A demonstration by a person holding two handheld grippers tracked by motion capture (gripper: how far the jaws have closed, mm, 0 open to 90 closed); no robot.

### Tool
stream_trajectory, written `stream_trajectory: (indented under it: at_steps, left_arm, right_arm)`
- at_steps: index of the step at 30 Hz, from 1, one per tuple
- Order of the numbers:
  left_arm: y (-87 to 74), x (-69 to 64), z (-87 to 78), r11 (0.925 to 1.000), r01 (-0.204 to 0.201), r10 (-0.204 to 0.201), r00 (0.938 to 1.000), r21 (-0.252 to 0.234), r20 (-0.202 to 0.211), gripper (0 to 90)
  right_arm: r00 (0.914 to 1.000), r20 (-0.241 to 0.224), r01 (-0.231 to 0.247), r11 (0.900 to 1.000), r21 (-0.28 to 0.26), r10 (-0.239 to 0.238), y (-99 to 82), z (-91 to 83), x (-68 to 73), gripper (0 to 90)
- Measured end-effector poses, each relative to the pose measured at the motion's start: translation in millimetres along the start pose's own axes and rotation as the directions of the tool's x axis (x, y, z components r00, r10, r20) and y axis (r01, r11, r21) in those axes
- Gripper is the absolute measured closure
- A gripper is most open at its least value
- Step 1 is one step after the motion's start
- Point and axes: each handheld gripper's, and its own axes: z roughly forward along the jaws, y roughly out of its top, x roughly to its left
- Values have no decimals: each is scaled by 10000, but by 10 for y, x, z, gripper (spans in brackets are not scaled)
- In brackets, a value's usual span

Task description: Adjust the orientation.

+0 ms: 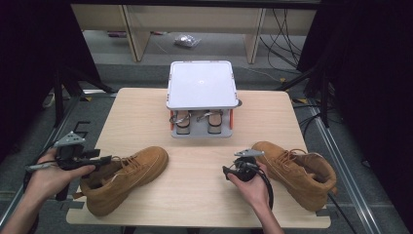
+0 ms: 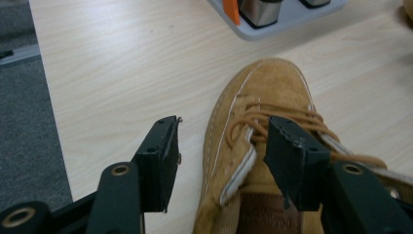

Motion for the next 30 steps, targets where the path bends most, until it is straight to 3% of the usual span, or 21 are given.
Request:
stream_trajectory:
  at_steps: [3, 4, 8, 10, 13, 14, 16, 17, 20, 22, 24, 26, 27, 28, 30]
  left_arm:
    - [-39, 12, 4, 9974, -134, 125, 9998, 704, 139, 460]
    - [-65, 5, 31, 9986, -58, 50, 9999, 532, 150, 461]
    - [-109, 11, 76, 9979, 120, -134, 9997, 644, 200, 461]
    - [-121, 13, 95, 9972, 140, -149, 9998, 737, 114, 465]
    - [-126, -1, 119, 9937, 149, -148, 9999, 1110, -22, 476]
    - [-120, 3, 117, 9916, 139, -159, 9998, 1288, 146, 481]
    - [-130, -27, 161, 9945, 185, -185, 9998, 1031, -6, 494]
    - [-114, -18, 147, 9906, 62, -95, 9997, 1369, 231, 497]
    - [-112, -31, 198, 9893, 41, -91, 9994, 1460, 336, 521]
    - [-98, -21, 209, 9843, -121, 55, 9993, 1761, 378, 529]
    - [-101, -42, 240, 9878, 126, -162, 9996, 1552, 223, 544]
    - [-106, -41, 255, 9893, 80, -103, 9998, 1455, 152, 565]
    - [-103, -44, 260, 9890, 182, -201, 9997, 1471, 111, 572]
    - [-81, -23, 235, 9805, -53, 14, 9998, 1964, 200, 581]
    - [-84, -37, 254, 9845, 74, -85, 9999, 1754, 56, 605]
  right_arm:
    - [10000, 54, 23, 10000, -30, -22, 0, -11, 3, 461]
    - [10000, -72, -31, 9999, -106, 30, 0, -9, -2, 460]
    - [9999, 136, -20, 10000, -74, 21, 0, -26, 0, 454]
    - [10000, -23, -4, 10000, -55, 4, -3, -14, -5, 453]
    - [10000, -76, -30, 10000, -47, 29, -6, -10, -3, 450]
    - [10000, -24, -28, 10000, -46, 28, -6, -10, -2, 450]
    - [9999, 103, 15, 10000, 3, -15, -8, -12, -4, 446]
    - [9999, 101, 16, 10000, -4, -16, -7, -11, -6, 444]
    - [9999, 102, 20, 10000, -24, -20, -8, -11, -9, 442]
    - [9999, 113, -16, 10000, -46, 17, -8, -15, -9, 442]
    - [9999, -43, -91, 10000, -6, 91, -9, -15, -15, 441]
    - [9999, -91, -117, 9999, -57, 116, -13, -13, -21, 440]
    - [10000, -48, -56, 10000, -4, 56, -16, -13, -25, 439]
    - [10000, -55, -62, 10000, 2, 62, -19, -12, -25, 439]
    - [9999, -96, -116, 9999, -11, 116, -23, -7, -24, 438]
